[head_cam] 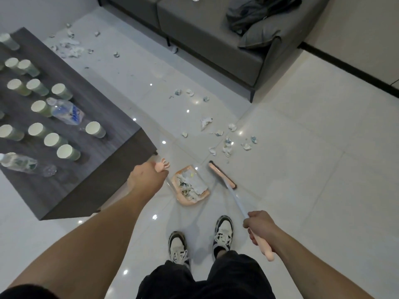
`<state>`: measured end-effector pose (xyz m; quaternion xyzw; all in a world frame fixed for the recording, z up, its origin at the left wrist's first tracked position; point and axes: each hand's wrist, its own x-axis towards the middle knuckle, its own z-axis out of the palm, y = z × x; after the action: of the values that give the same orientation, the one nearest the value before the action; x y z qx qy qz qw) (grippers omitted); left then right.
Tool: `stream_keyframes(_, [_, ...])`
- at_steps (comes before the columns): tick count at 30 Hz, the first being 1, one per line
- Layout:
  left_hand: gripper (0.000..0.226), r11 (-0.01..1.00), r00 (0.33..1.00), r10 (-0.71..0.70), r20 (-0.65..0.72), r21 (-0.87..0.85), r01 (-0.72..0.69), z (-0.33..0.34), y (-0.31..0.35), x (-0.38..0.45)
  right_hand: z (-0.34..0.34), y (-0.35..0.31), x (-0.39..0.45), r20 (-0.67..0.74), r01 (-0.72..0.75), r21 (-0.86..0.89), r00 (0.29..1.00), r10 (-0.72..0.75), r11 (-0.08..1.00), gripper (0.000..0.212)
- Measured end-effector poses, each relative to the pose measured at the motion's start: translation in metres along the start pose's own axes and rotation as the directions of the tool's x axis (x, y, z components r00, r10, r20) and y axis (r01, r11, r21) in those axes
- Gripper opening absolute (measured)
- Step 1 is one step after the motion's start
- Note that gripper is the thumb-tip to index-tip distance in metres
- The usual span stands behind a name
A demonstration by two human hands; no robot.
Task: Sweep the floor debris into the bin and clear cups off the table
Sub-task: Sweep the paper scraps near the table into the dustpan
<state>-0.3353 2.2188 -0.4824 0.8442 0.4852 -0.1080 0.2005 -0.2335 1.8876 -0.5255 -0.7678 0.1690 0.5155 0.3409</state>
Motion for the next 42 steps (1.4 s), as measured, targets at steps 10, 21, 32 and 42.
stream_keyframes(10, [0.026, 0.993, 0.994, 0.111, 0.010, -0.048, -0.111, -0.005, -0.031, 0.030, 0.067, 0.025, -0.049, 0.062, -0.035, -0.085, 0.997, 0.040, 0.996, 0.038])
stream_keyframes(21, [0.033, 0.940, 0.941, 0.335, 0.052, -0.092, -0.330, -0.016, -0.085, 0.030, 0.149, 0.069, -0.106, -0.005, -0.051, 0.124, 0.999, 0.052, 0.991, 0.035])
stream_keyframes(32, [0.033, 0.780, 0.774, 0.625, 0.100, -0.108, -0.616, -0.005, -0.004, -0.055, 0.140, 0.188, -0.181, -0.208, 0.031, 0.575, 0.972, 0.110, 0.817, 0.048])
stream_keyframes(42, [0.032, 0.492, 0.461, 0.865, 0.197, -0.150, -0.858, 0.051, 0.073, -0.283, 0.162, 0.368, -0.301, -0.385, 0.221, 0.848, 0.882, 0.273, 0.482, 0.045])
